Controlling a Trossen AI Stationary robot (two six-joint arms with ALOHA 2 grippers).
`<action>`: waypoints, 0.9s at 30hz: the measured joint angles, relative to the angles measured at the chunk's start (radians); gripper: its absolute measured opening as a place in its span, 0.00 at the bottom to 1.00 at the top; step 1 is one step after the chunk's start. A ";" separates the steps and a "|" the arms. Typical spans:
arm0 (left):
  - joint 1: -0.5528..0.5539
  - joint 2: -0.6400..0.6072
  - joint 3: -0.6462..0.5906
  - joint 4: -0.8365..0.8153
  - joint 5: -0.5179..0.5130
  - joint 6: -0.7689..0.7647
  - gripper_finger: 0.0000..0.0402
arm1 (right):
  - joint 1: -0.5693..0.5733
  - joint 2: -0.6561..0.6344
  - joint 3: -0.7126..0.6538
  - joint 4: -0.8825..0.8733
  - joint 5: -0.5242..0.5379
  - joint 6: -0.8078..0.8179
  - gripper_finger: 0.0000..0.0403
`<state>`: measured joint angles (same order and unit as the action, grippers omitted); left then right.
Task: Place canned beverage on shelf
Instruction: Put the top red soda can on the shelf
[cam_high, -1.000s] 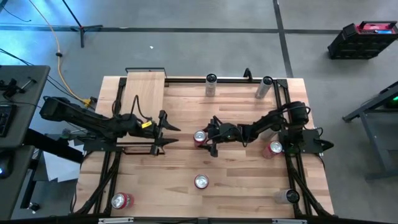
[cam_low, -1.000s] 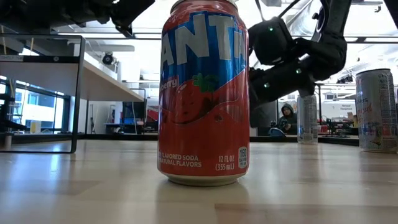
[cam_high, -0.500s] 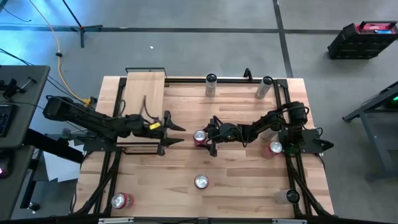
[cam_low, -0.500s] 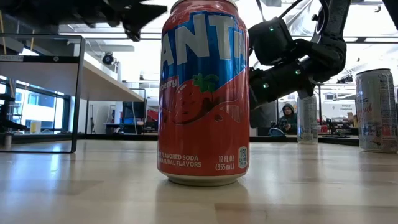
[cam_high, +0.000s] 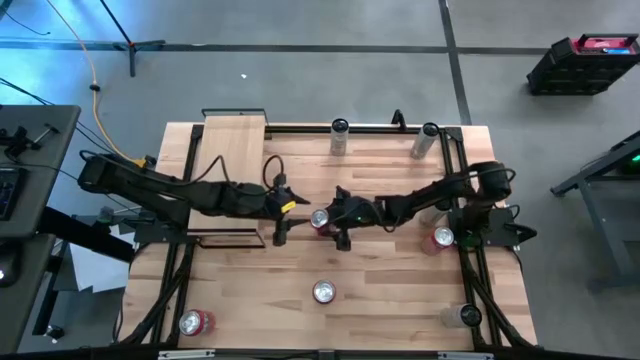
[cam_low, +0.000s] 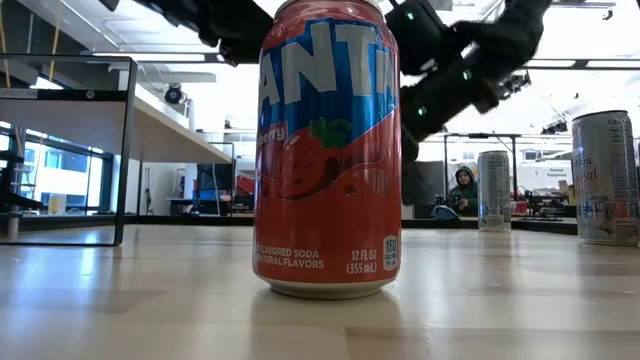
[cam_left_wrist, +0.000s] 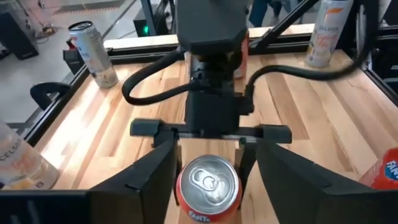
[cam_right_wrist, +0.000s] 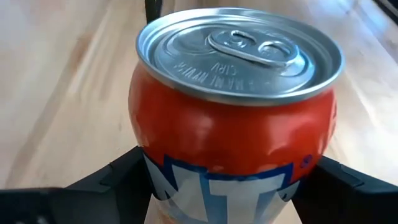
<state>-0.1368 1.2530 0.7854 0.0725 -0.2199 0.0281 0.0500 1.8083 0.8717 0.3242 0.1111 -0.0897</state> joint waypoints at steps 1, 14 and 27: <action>0.002 0.000 0.006 -0.012 0.000 -0.001 0.58 | 0.002 -0.010 0.019 -0.053 0.017 -0.011 0.72; 0.019 0.087 0.011 -0.053 -0.026 0.062 0.86 | 0.017 -0.029 0.220 -0.390 0.097 -0.016 0.73; 0.019 0.124 0.011 0.001 -0.019 0.081 0.86 | 0.040 -0.029 0.283 -0.479 0.086 0.030 0.73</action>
<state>-0.1181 1.3770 0.7967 0.0733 -0.2391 0.1089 0.0899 1.7794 1.1551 -0.1544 0.1971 -0.0602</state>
